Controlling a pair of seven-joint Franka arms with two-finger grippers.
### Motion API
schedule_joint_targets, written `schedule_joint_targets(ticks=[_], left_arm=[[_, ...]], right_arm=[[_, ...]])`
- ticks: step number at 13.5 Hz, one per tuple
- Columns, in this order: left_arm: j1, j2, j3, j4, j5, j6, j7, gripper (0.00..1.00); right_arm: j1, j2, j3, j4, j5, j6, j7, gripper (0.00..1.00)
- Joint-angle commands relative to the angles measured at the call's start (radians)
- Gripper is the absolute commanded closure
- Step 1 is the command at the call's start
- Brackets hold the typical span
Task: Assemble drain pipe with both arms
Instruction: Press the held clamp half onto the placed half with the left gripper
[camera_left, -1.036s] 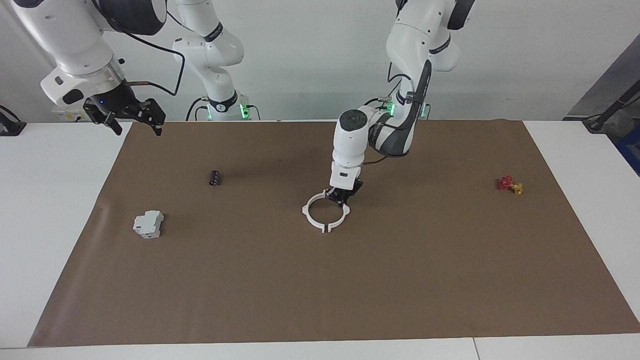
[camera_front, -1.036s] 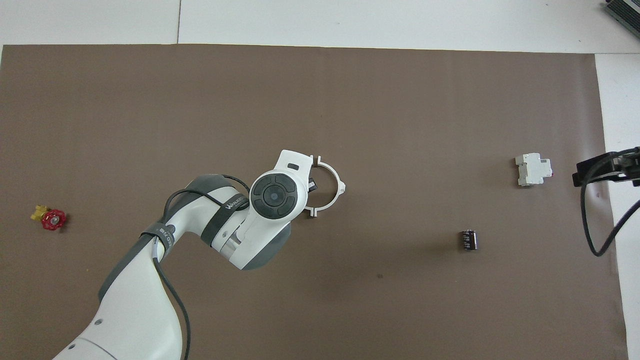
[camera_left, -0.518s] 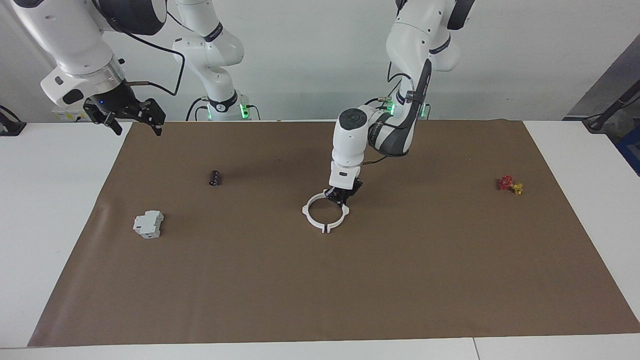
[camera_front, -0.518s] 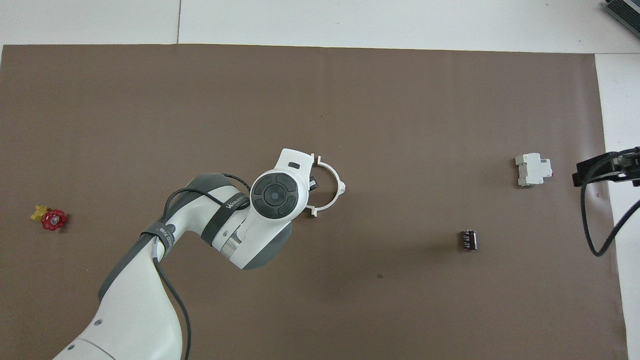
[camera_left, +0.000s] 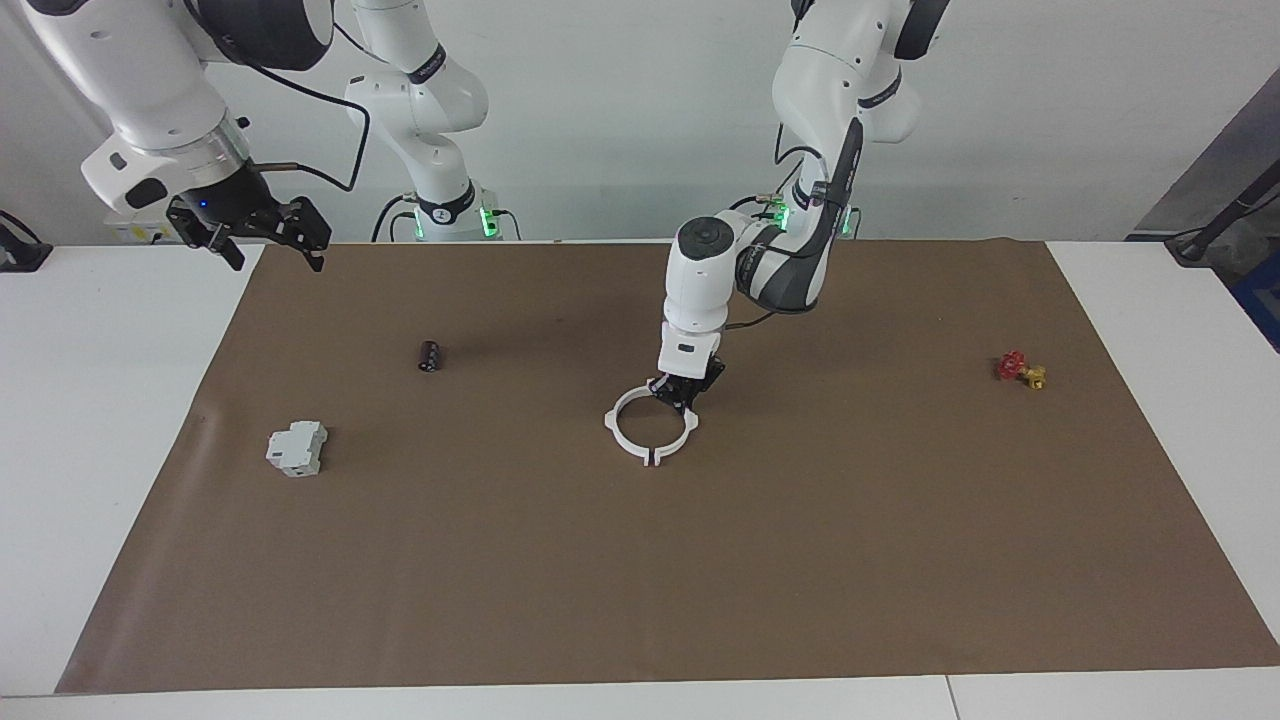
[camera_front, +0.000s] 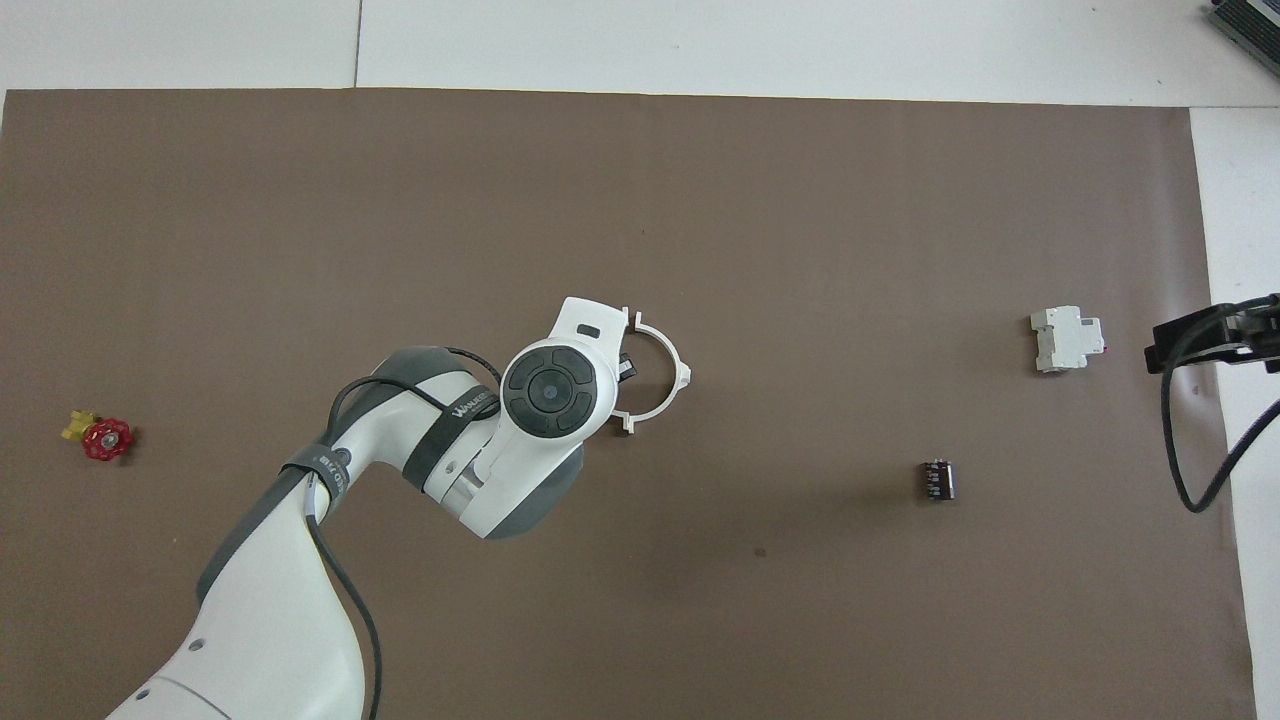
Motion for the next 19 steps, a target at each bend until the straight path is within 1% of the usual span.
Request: schedule_joint_targets(ticks=[1, 8, 9, 10, 11, 19], left_arm=[[-0.026, 0.011, 0.017, 0.020, 0.033, -0.017, -0.028, 1.00], [-0.031, 0.011, 0.016, 0.020, 0.051, -0.014, -0.026, 1.00], [-0.031, 0.011, 0.016, 0.020, 0.068, -0.014, -0.025, 0.44], [-0.031, 0.012, 0.016, 0.017, 0.123, -0.012, -0.022, 0.00], [-0.031, 0.011, 0.013, 0.011, 0.166, -0.011, -0.022, 0.00], [-0.031, 0.011, 0.013, 0.011, 0.168, -0.007, -0.025, 0.00]], right_arm=[[-0.003, -0.022, 0.002, -0.025, 0.010, 0.005, 0.010, 0.00], [-0.003, -0.022, 0.002, -0.025, 0.010, 0.005, 0.010, 0.00], [-0.003, -0.022, 0.002, -0.025, 0.010, 0.005, 0.010, 0.00], [-0.003, -0.022, 0.002, -0.025, 0.010, 0.005, 0.011, 0.00], [-0.003, -0.022, 0.002, -0.025, 0.009, 0.005, 0.010, 0.00], [-0.003, -0.022, 0.002, -0.025, 0.010, 0.005, 0.011, 0.00]])
